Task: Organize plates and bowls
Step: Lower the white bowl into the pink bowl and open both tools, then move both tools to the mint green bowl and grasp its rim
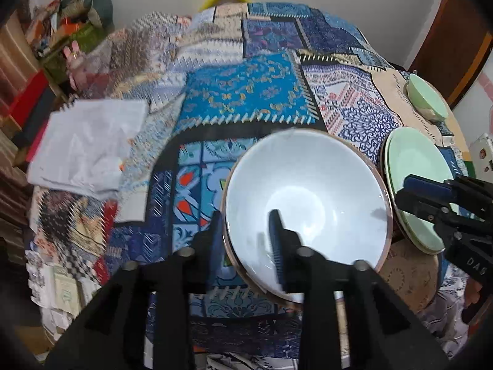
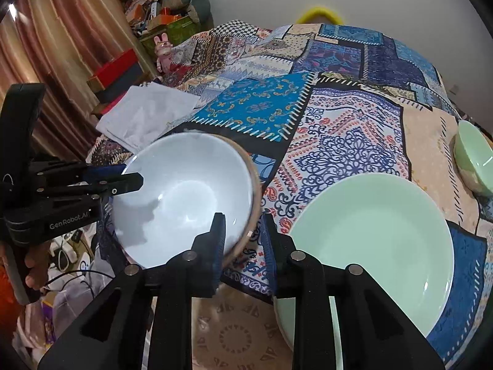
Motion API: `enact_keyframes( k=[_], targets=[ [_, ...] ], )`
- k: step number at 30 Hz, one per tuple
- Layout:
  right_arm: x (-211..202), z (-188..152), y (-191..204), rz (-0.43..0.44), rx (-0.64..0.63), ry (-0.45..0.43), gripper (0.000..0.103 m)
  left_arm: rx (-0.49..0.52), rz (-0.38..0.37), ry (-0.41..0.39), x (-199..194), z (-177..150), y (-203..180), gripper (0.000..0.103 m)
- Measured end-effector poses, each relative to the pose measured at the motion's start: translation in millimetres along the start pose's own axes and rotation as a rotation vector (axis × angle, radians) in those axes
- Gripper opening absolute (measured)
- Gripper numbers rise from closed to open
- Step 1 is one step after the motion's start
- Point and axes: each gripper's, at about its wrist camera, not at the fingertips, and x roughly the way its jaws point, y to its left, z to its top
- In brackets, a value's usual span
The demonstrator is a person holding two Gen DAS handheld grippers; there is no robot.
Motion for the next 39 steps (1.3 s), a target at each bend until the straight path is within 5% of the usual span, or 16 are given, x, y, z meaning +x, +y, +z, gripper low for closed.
enact_keyframes(
  k=[9, 18, 25, 39],
  targets=[
    [-33.9, -4.7, -25.4, -0.040, 0.034, -0.070, 0.042, 0.043, 0.020, -0.102, -32.5, 14.1, -23.1, 0.056],
    [-86.9, -10.2, -77.6, -0.173, 0.056, -0.169, 0.058, 0.039, -0.020, -0.205, -55.3, 38.5, -72.3, 0.083],
    [-118.8, -13.3, -136.7, -0.294, 0.128, -0.232, 0.065, 0.085, -0.060, -0.269, -63.4, 67.2, -123.0, 0.090],
    [-125.4, -11.4, -262.0, -0.405, 0.351, -0.267, 0.065, 0.169, -0.126, -0.228, -12.0, 133.8, -211.1, 0.092]
  ],
)
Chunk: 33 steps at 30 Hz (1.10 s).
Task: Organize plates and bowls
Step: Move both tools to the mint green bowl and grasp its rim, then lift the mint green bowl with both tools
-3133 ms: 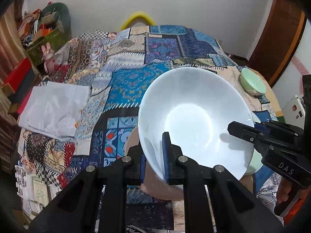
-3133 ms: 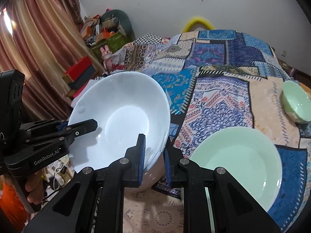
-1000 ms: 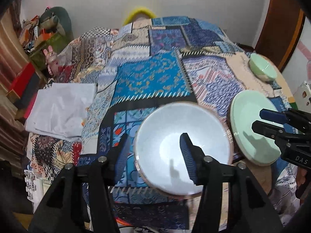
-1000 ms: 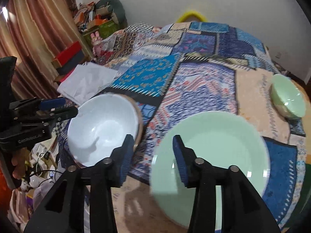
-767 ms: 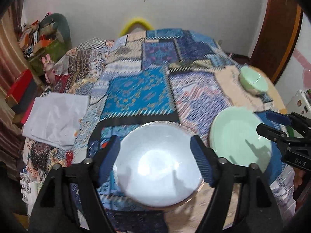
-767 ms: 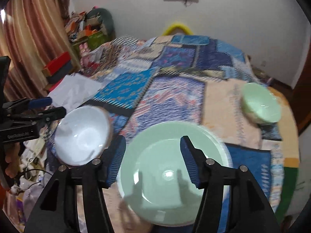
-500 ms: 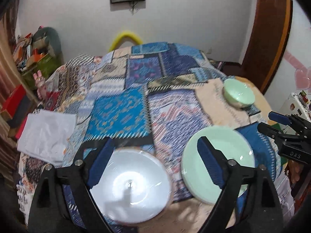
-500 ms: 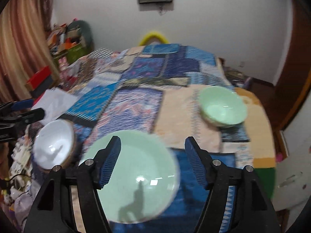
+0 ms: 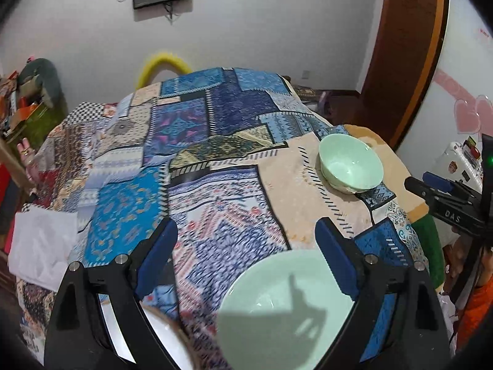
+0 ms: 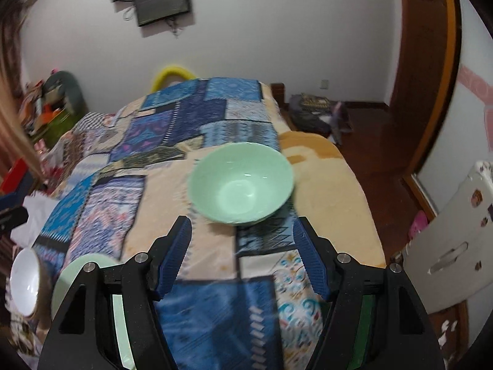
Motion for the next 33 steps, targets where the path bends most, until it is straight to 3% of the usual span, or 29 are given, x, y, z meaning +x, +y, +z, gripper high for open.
enact_keyframes(
  k=[11, 22, 33],
  targets=[
    [78.2, 7.8, -33.3, 0.009, 0.097, 0.125, 0.033, 0.076, -0.021, 0.054, 70.2, 21.0, -31.2, 0.092],
    [107.9, 11.9, -37.1, 0.027, 0.095, 0.162, 0.023, 0.080, -0.022, 0.087, 101.3, 25.2, -37.5, 0.092],
    [90.9, -1.8, 2.8, 0.178, -0.086, 0.193, 0.021, 0.029, -0.042, 0.132, 123.5, 24.6, -41.9, 0.092]
  ],
)
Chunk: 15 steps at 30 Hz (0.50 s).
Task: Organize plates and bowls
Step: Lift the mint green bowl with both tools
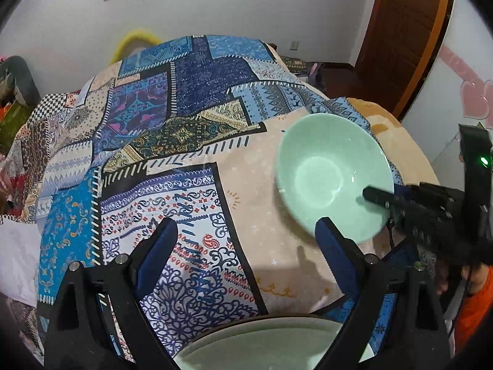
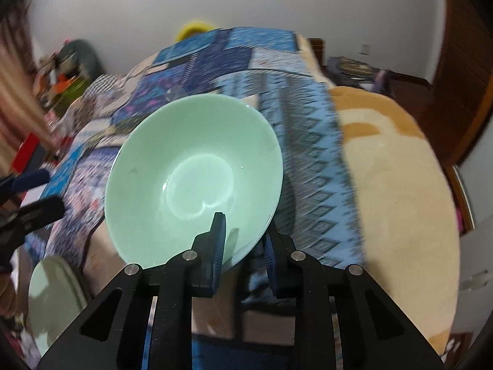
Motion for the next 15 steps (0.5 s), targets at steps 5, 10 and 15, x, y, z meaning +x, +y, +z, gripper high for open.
enact_keyframes(
  k=[5, 10, 15],
  targets=[
    [-5.1, -5.8, 20.4, 0.071, -0.043, 0.021, 0.021, 0.003, 0.005, 0.035, 14.7, -1.0, -1.6, 0.081],
    [1.8, -2.1, 20.4, 0.088, -0.006, 0.063, 0.031, 0.000, -0.007, 0.091, 30.5, -1.7, -1.2, 0.064],
    [6.0, 3.4, 14.7, 0.055, 0.044, 0.038, 0.031, -0.002, -0.016, 0.102, 37.8, -4.0, -1.6, 0.052]
  ],
)
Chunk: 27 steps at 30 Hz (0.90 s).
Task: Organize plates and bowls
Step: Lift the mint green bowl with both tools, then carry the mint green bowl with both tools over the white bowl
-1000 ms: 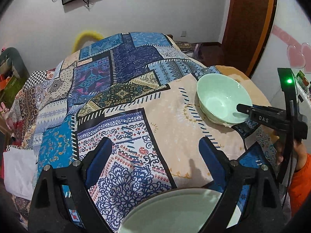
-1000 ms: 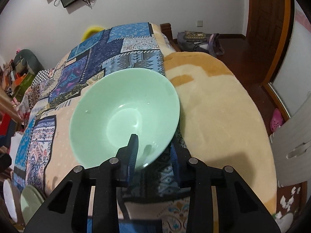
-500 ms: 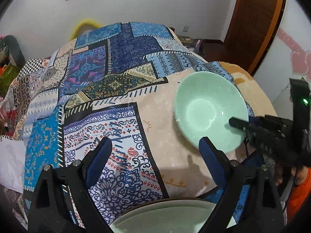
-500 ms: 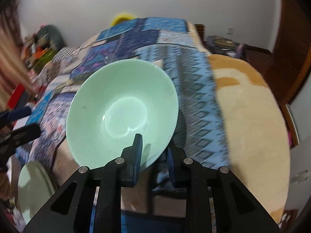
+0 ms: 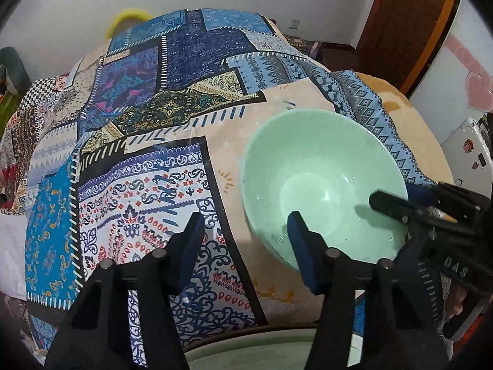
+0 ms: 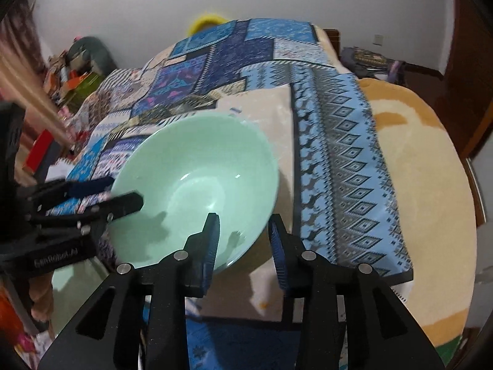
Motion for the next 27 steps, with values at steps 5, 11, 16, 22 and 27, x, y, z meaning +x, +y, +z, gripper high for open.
enact_keyframes(
  k=[5, 11, 16, 22, 27],
  targets=[
    [8.2, 2.6, -2.0, -0.004, 0.026, 0.000, 0.024, 0.000, -0.028, 0.018, 8.0, 0.1, -1.9, 0.038],
    [4.9, -0.8, 7.1, -0.013, -0.006, -0.021, 0.020, 0.003, -0.040, 0.031, 9.9, 0.2, -6.1, 0.019],
    [-4.5, -1.7, 8.3, 0.001, 0.006, -0.033, 0.020, -0.016, -0.064, 0.035, 6.4, -5.0, -2.0, 0.018],
    [-18.0, -6.2, 16.1, -0.006, 0.002, -0.058, 0.020, -0.024, -0.079, 0.025, -7.9, -13.0, -2.2, 0.016],
    [-30.7, -9.7, 24.3, -0.005, 0.001, -0.081, 0.020, -0.023, -0.074, -0.019, -28.9, -18.1, -3.7, 0.016]
  ],
)
